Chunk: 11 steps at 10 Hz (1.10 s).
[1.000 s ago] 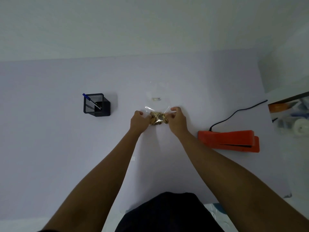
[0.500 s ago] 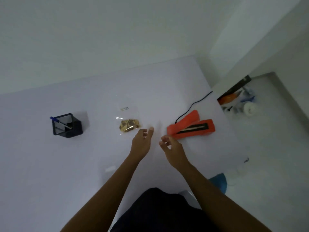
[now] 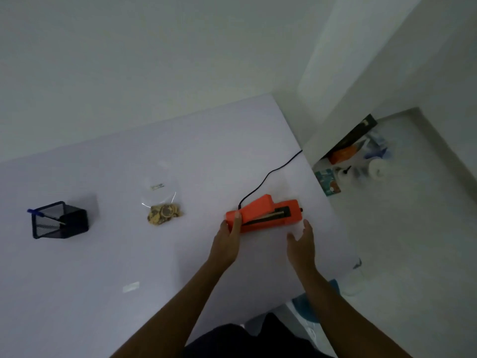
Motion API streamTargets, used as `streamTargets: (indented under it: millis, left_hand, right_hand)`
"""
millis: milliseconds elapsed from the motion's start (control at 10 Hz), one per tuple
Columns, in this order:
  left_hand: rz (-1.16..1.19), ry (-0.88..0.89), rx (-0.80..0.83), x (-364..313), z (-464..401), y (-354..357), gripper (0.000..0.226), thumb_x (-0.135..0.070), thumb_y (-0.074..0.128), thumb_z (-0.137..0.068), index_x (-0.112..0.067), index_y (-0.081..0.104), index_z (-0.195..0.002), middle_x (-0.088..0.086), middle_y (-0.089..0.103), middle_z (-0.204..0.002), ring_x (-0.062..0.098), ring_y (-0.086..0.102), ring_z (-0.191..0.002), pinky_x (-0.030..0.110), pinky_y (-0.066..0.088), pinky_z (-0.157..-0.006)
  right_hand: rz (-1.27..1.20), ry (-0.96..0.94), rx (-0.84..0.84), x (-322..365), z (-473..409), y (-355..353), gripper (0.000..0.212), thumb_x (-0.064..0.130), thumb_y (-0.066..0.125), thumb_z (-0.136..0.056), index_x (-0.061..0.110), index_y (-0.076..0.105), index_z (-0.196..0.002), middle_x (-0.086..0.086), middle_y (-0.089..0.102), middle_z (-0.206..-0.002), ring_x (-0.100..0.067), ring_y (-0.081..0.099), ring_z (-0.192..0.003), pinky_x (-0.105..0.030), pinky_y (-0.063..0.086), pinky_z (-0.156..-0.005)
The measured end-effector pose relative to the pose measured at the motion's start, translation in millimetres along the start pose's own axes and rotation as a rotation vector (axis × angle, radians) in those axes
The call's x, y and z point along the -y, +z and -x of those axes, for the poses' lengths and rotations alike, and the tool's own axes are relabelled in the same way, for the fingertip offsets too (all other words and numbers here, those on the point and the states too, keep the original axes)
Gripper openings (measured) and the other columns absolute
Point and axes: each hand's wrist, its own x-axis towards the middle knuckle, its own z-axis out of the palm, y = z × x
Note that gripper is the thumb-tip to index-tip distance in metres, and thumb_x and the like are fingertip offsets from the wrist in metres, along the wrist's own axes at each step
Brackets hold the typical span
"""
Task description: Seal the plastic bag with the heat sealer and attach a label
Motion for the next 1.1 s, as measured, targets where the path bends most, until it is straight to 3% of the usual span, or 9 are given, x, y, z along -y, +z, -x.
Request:
streamTargets:
  millis: [200,300,600,900,1100]
  left_hand:
    - [0.049,-0.072,-0.126,-6,-16,23,0.08,-0.077,0.031,-0.085,-0.019,0.042,-0.139,0.01,0.058,-0.133,0.026,0.056,-0.116,0.03,0.037,-0.091]
    - [0.058,-0.094,-0.177,-21,-34,20,0.075,-0.071,0.036,-0.09,-0.015,0.04,-0.139,0.013,0.056,-0.135,0.03,0.054,-0.12,0.03,0.036,-0.091]
    - [-0.003,-0.175,-0.259,-83,-112,-22,0.098,-0.081,0.037,-0.082,-0.001,0.038,-0.138,0.022,0.053,-0.135,0.037,0.054,-0.118,0.041,0.042,-0.097]
    - [0.002,-0.187,-0.255,-97,-124,-30,0.102,-0.079,0.043,-0.082,0.002,0.03,-0.142,0.023,0.05,-0.138,0.035,0.053,-0.12,0.037,0.041,-0.09]
    - [-0.217,-0.1,-0.277,-95,-101,-44,0.099,-0.08,0.04,-0.082,-0.001,0.03,-0.142,0.022,0.048,-0.14,0.038,0.051,-0.125,0.044,0.042,-0.098]
  right_hand:
    - [-0.008,-0.038,0.107,6,-27,4,0.077,-0.004,0.054,-0.095,0.019,0.017,-0.158,-0.009,0.029,-0.162,-0.029,0.031,-0.148,-0.045,0.031,-0.119]
    - [-0.008,-0.1,0.19,24,-52,6,0.075,-0.004,0.053,-0.096,0.018,0.019,-0.158,-0.01,0.035,-0.159,-0.029,0.035,-0.146,-0.047,0.035,-0.117]
    - [0.135,-0.21,0.37,104,-126,31,0.076,-0.001,0.052,-0.096,0.018,0.014,-0.159,-0.012,0.035,-0.159,-0.032,0.038,-0.144,-0.037,0.035,-0.113]
    - [0.242,-0.264,0.412,119,-143,32,0.075,-0.003,0.048,-0.093,0.02,0.019,-0.158,-0.017,0.052,-0.144,-0.039,0.057,-0.123,-0.049,0.048,-0.105]
    - [0.3,-0.424,0.373,146,-134,8,0.059,-0.004,0.047,-0.098,0.01,0.032,-0.153,-0.013,0.044,-0.153,-0.031,0.042,-0.141,-0.038,0.032,-0.116]
